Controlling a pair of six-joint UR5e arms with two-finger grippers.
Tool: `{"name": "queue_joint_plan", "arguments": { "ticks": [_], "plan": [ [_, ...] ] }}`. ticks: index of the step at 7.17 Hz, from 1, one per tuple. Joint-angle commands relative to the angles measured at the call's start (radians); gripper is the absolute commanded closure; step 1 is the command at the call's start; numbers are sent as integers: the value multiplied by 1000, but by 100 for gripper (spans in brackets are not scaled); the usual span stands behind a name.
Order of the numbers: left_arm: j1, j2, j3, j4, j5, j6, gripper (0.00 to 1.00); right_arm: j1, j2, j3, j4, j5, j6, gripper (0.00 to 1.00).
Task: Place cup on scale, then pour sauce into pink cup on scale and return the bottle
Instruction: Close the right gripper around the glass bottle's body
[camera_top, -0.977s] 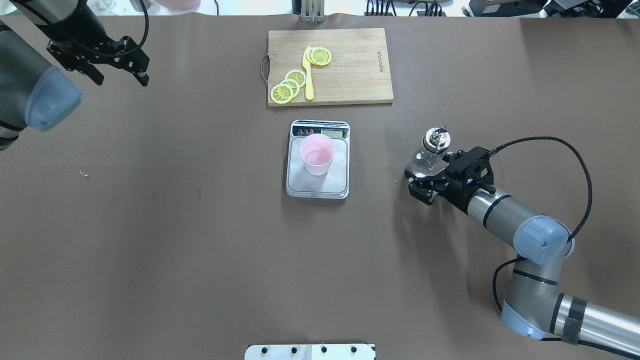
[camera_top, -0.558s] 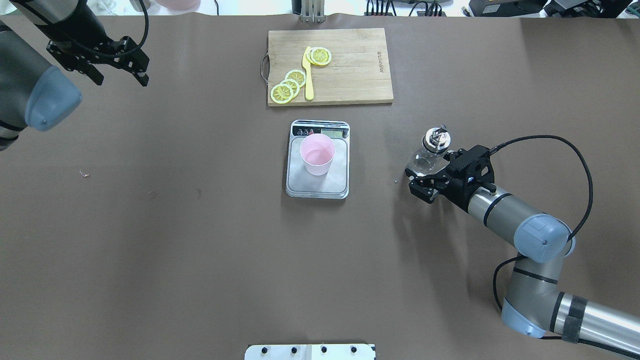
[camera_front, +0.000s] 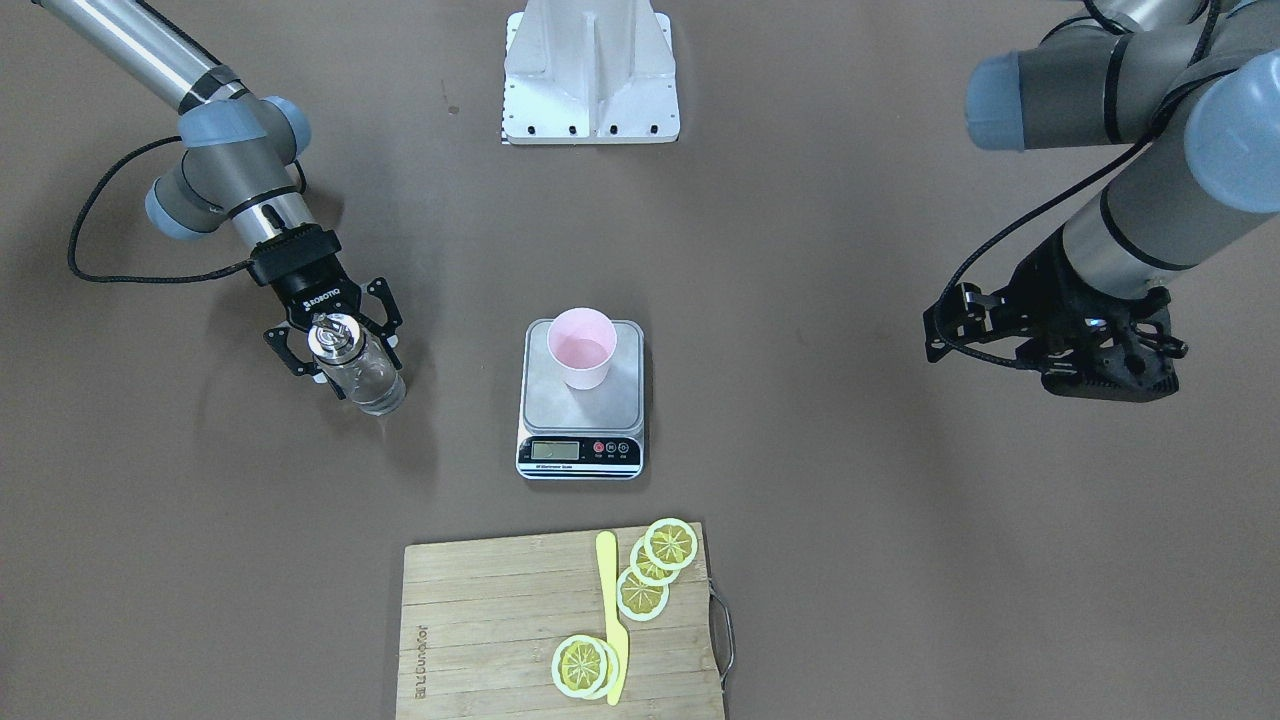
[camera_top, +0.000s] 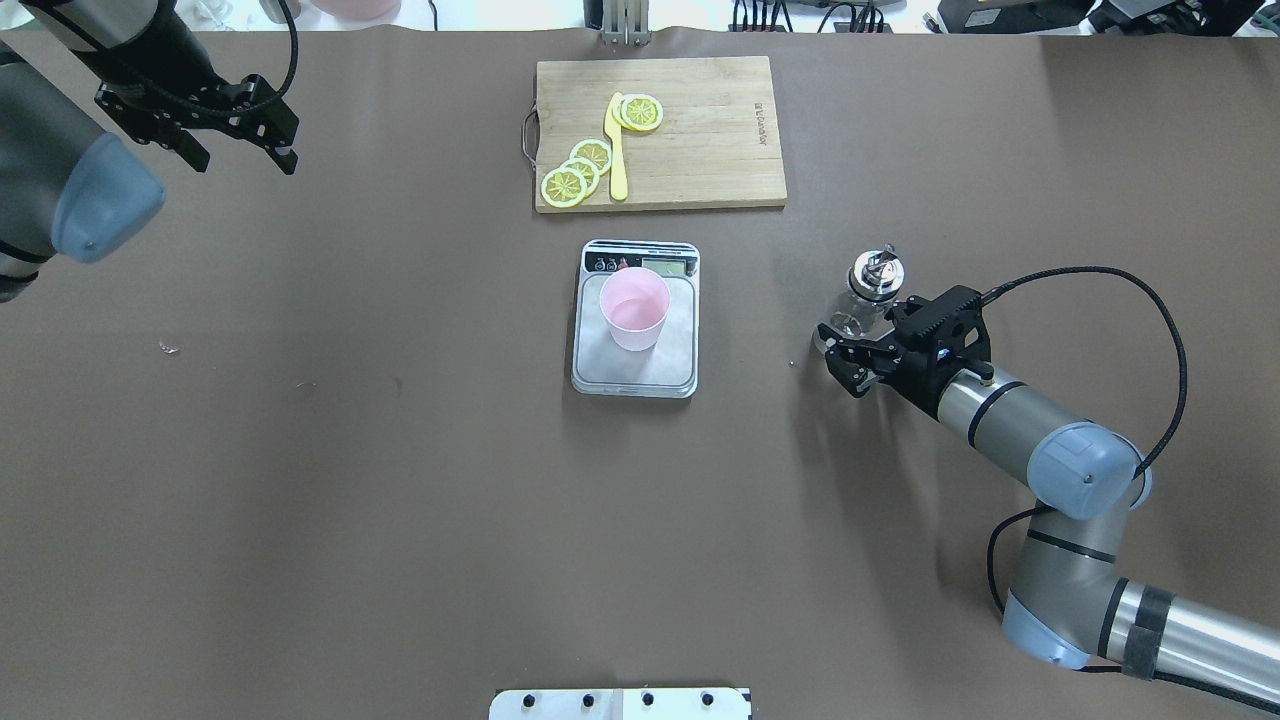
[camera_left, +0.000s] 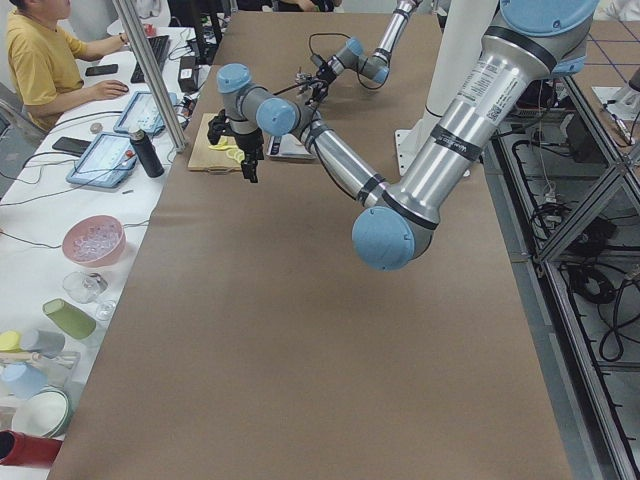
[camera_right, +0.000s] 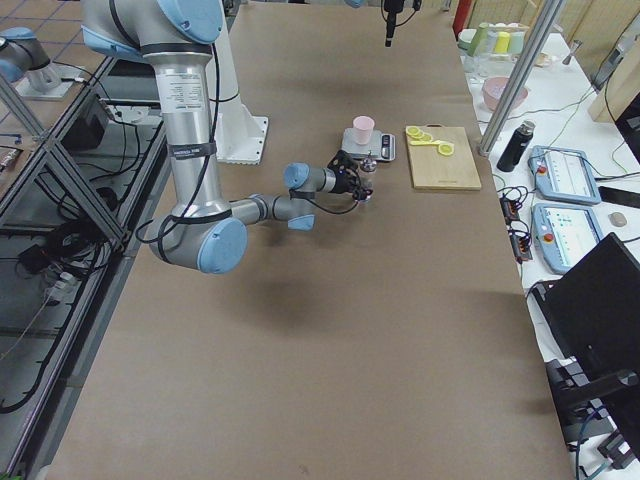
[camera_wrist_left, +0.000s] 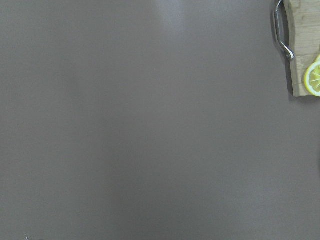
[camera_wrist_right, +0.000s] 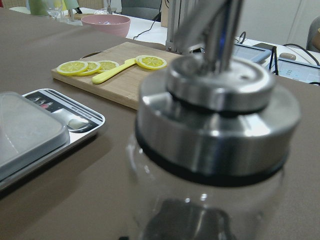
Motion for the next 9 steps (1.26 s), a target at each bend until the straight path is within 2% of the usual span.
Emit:
{"name": "queue_joint_plan", "arguments": {
  "ticks": [1, 5, 7, 9],
  "plan": [
    [0, 0, 0, 0, 0, 0, 5, -1, 2, -4, 0, 1, 2, 32],
    [2, 0, 0, 0, 0, 0, 5, 2, 1, 5, -7, 3, -2, 78],
    [0, 0, 0, 0, 0, 0, 5, 17, 1, 14, -42, 12, -15, 79],
    [0, 0, 2, 0, 0, 0, 5, 25, 0, 91, -102, 18, -15, 82]
  ]
}}
